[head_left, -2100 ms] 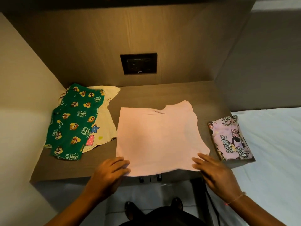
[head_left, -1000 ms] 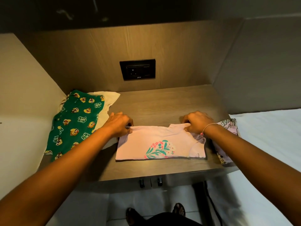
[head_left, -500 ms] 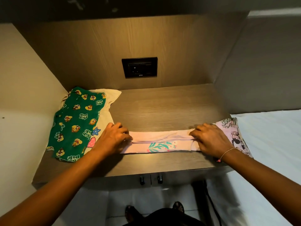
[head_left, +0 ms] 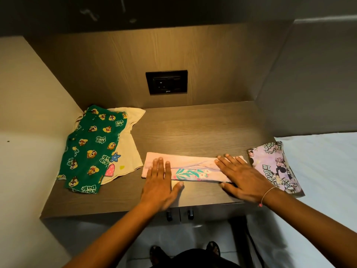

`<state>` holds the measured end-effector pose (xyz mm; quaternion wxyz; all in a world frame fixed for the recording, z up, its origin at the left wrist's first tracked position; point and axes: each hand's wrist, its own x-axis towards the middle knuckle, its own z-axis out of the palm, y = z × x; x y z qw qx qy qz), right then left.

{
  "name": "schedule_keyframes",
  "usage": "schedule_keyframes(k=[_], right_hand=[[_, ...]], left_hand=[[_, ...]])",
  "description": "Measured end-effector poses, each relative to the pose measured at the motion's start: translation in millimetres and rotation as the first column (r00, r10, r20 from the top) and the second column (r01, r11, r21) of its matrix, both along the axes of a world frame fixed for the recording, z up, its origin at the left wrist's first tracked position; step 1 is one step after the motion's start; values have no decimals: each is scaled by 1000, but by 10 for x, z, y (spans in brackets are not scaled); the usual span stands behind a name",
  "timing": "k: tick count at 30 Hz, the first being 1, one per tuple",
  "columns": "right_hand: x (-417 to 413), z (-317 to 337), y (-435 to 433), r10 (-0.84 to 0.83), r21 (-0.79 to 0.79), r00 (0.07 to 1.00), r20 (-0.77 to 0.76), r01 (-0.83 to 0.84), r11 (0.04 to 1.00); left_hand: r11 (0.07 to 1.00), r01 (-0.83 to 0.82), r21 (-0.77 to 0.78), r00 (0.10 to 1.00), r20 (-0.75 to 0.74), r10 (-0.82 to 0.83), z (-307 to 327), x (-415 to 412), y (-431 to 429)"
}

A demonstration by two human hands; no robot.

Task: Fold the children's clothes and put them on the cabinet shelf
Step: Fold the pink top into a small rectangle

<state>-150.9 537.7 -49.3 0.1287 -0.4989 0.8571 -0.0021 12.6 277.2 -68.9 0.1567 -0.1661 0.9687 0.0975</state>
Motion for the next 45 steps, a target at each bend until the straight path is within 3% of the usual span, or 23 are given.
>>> schedule_keyframes(k=[3,7,13,16,18,20,23,26,29,32,37,40,43,45], right_hand=[[75,22,64,-35,-3,999,33,35,999],[358,141,22,-78,-4,997,16,78,997],[972,168,-227,-133,-93,986,95,142,985],[1129,109,-402,-182,-142,962,203,213,967],[1134,94,-427,-207,-207,939,274,268,941],[1075,77,-369,-194,-299,940,281,277,913],[933,-1,-253,-93,-352,977,193,157,923],[840,-110,-260,42,-246,990,138,-7,969],[789,-165,-328,95,-246,994,54,-79,966],[774,-198,-335,113,-370,993,17,-99,924],[951,-106,-271,119,-509,992,31,-87,856],[1088,109,-221,81,-561,963,258,81,824],[1177,431,-196,58,-577,869,492,276,768],[1138,647,-236,51,-570,837,544,324,755]], left_hand=[[990,124,63,992,14,-125,46,-271,-323],[951,305,-46,948,112,-298,168,-833,-742],[876,429,-222,901,170,-399,288,-1565,-851],[874,419,-245,908,114,-403,356,-1657,-752],[911,372,-180,924,-17,-381,412,-1526,-706],[948,318,0,934,-174,-313,455,-1203,-675],[901,351,257,926,-237,-293,415,-502,-590],[855,438,276,897,-198,-396,220,72,-422],[869,469,155,876,-205,-437,19,293,-230],[907,414,78,866,-342,-366,-61,403,-113],[927,352,130,806,-545,-230,-6,600,65],[905,268,330,826,-563,-39,158,695,124],[762,202,615,878,-459,138,461,782,139],[681,180,710,895,-405,187,634,754,104]])
